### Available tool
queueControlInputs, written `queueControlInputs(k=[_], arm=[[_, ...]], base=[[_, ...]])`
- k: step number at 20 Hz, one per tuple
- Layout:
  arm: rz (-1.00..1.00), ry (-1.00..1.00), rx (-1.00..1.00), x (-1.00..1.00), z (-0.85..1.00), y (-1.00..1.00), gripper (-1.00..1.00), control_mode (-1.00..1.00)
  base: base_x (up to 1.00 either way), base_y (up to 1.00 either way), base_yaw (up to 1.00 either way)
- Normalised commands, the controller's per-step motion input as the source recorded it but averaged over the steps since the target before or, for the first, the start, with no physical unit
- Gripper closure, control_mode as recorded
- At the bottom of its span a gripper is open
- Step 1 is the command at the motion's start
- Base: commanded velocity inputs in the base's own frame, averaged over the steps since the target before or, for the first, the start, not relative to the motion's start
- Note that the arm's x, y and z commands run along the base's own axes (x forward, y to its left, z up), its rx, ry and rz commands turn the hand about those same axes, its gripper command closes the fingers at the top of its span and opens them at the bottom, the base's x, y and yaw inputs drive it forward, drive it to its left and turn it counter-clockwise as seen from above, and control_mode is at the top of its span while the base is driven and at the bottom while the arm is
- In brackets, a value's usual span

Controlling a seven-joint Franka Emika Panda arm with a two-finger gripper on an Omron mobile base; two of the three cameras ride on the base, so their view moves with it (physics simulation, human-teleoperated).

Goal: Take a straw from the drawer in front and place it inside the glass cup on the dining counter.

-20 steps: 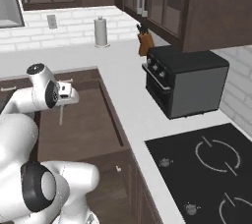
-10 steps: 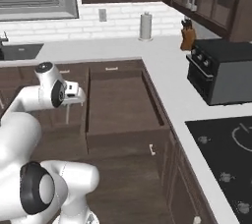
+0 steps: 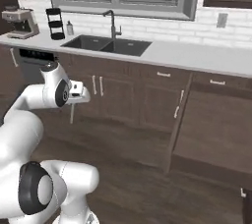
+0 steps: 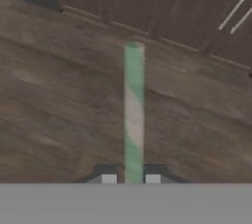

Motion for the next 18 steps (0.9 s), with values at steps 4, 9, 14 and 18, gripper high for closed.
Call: queueControlInputs(k=[4,9,14,18], arm=[[0.00,0.00,0.00,0.00,0.00,0.00,1.00,1.00],[0.00,0.00,0.00,0.00,0.00,0.00,1.00,1.00],[0.00,0.00,0.00,0.00,0.00,0.00,1.00,1.00],[0.00,0.00,0.00,0.00,0.00,0.00,1.00,1.00]], base=[[-0.09,0.64,0.73],[-0.01,0.47,0.67],[-0.01,0.31,0.62],[-0.35,0.14,0.50]])
